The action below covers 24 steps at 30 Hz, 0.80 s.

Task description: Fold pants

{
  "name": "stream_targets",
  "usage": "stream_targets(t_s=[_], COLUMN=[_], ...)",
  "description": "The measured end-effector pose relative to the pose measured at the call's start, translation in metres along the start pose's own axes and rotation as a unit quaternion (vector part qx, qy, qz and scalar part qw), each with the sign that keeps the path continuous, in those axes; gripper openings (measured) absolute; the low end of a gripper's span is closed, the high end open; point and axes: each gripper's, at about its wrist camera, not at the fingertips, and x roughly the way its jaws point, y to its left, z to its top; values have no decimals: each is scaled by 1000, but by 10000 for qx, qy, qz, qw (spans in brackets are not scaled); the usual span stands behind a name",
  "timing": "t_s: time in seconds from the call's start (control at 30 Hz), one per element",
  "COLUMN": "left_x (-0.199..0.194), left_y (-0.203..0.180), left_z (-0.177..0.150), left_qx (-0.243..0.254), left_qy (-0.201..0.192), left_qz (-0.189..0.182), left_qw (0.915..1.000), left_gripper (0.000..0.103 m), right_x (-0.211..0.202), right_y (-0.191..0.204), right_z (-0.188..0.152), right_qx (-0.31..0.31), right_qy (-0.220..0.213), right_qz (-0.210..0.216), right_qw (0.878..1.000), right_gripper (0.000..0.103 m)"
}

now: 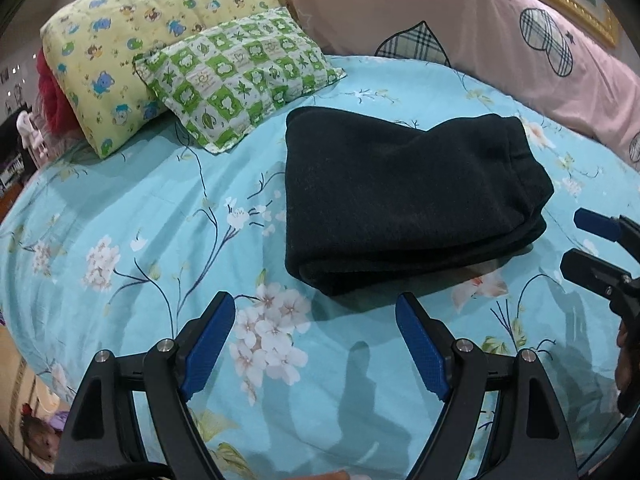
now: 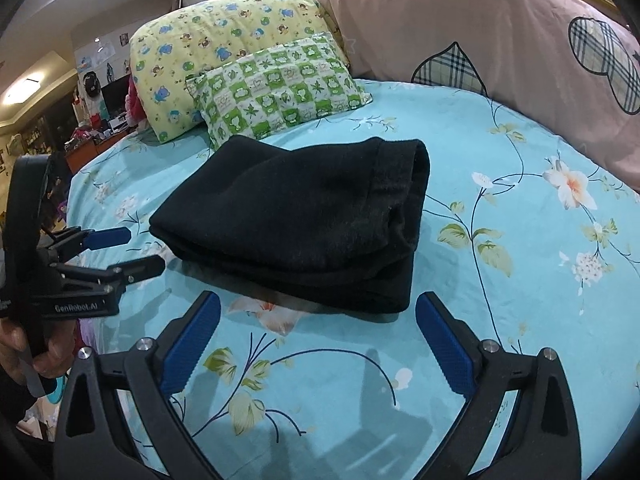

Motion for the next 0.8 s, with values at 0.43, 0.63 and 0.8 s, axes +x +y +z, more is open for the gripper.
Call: stream_targets(t_s=[0.43, 0.63, 0.8], left_x=[0, 2, 4], left_y=[0, 2, 2], left_z=[3, 3, 3], left_qx=[5, -52, -47], left_qy=[-21, -10, 16], left_qz=[125, 162, 169], left_qw=[9999, 9999, 9998], left_gripper=[86, 86, 87], right_x=[7, 9, 11], right_y=[5, 6, 6], right_z=[2, 2, 1], right_qx=[-11, -11, 17], right_qy=[70, 90, 98], right_qz=[67, 81, 112], right_qw=[10000, 9999, 9999], right_gripper=[98, 98, 98])
